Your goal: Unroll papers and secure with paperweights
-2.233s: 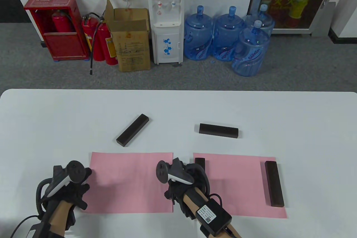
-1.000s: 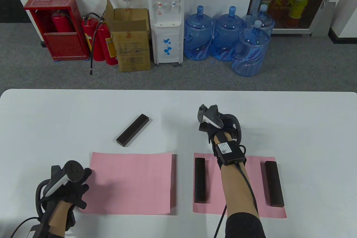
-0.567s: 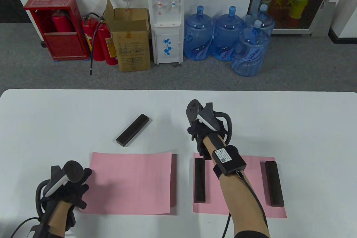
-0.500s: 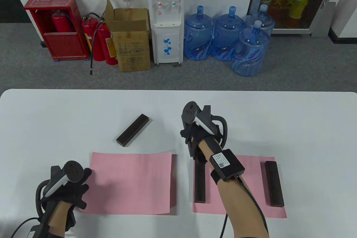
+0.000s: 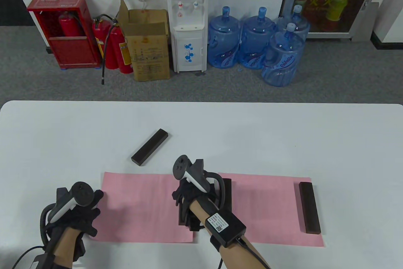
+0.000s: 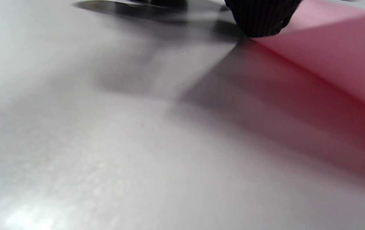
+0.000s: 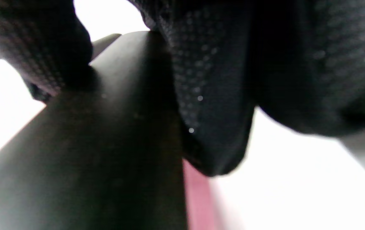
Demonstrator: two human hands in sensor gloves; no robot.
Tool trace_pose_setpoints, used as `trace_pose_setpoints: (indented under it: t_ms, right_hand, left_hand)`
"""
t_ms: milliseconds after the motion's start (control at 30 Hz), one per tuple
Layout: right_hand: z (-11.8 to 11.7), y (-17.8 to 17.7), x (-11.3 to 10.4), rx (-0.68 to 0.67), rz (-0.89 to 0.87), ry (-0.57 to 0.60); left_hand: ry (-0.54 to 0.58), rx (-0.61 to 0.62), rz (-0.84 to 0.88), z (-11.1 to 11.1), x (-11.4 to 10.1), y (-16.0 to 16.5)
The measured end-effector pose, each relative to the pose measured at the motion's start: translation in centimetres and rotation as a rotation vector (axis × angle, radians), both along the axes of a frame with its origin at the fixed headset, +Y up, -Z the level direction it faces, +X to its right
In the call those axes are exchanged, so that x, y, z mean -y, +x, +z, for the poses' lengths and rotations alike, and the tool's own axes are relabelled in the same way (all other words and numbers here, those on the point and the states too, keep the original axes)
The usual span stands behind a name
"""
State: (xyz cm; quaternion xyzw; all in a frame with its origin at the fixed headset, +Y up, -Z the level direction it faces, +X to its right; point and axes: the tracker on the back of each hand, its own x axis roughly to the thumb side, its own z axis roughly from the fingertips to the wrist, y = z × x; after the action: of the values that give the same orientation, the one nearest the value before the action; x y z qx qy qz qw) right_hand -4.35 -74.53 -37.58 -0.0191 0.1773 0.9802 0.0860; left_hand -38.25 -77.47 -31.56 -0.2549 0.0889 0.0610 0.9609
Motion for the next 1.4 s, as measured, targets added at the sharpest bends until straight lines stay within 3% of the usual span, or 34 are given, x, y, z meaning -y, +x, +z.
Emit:
trace_pose_setpoints:
  t_ms: [100, 500, 600, 700, 867, 1000, 1100, 1233, 1400]
  right_hand:
    - [0.1, -0.5, 1.1, 0.002, 0.071, 0.007]
    - [0.5, -1.6, 1.3, -0.025, 0.202, 0.032]
    - [0.8, -1.2, 0.5, -0.036, 0.210, 0.029]
    - [0.9, 0.0, -2.0, -0.057, 0.171, 0.087]
    - [1.0, 4.9, -7.1, -0.047, 0.170, 0.198]
    - [1.2, 10.8, -8.4, -0.017, 0.242, 0.305]
    - [1.7, 15.4, -7.5, -0.001, 0.275, 0.353]
    - [2.9, 21.0, -4.2, 0.001, 0.267, 0.349]
    - [4.3, 24.6, -1.4, 0.036, 0.173, 0.384]
  left_hand:
    - [0.000, 0.000, 0.002, 0.0, 0.0, 0.0]
    - [0.000, -0.004, 0.009, 0.0, 0.1, -0.1]
    - [-0.001, -0.004, 0.010, 0.0, 0.1, -0.1]
    - [-0.001, -0.006, 0.015, 0.0, 0.1, -0.1]
    - [-0.002, -0.007, 0.014, 0.1, 0.1, -0.1]
    - [-0.004, -0.008, 0.015, 0.1, 0.1, -0.1]
    - [-0.006, -0.010, 0.014, 0.1, 0.1, -0.1]
    - [-0.008, -0.007, 0.006, 0.0, 0.1, -0.1]
    - [-0.011, -0.006, 0.001, 0.0, 0.1, 0.0]
